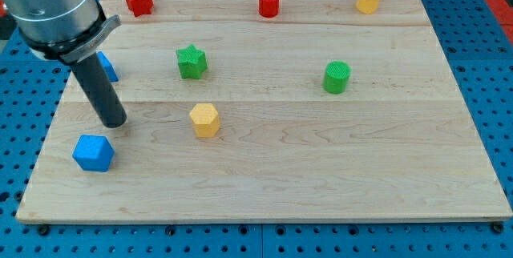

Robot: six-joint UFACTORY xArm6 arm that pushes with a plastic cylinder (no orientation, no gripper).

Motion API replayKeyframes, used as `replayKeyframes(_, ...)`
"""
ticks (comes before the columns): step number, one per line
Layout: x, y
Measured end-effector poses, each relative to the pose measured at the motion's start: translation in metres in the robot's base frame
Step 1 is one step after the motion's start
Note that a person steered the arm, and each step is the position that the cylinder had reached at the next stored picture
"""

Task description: Slide the green star closer to the green circle

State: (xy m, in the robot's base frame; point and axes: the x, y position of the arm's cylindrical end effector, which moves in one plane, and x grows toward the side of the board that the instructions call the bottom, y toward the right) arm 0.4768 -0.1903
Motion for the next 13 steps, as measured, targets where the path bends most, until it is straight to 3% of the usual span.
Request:
replayKeyframes(1, -0.025, 0.058)
replayKeyframes(2, -0.008, 0.132)
replayKeyframes(3, 0.04, 0.185)
replayKeyframes(4, -0.002, 0.168)
replayKeyframes(5, -0.079, 0.155)
replayKeyframes(6, -0.127, 0.135)
replayKeyframes(7, -0.121, 0.067)
replayKeyframes(8, -0.136, 0.052)
replayKeyframes(9, -0.125, 0.028)
replayKeyframes(10, -0.066, 0.093)
replayKeyframes(11, -0.034, 0.226)
replayKeyframes(12, -0.038, 0.185)
replayKeyframes(13, -0.076, 0.125)
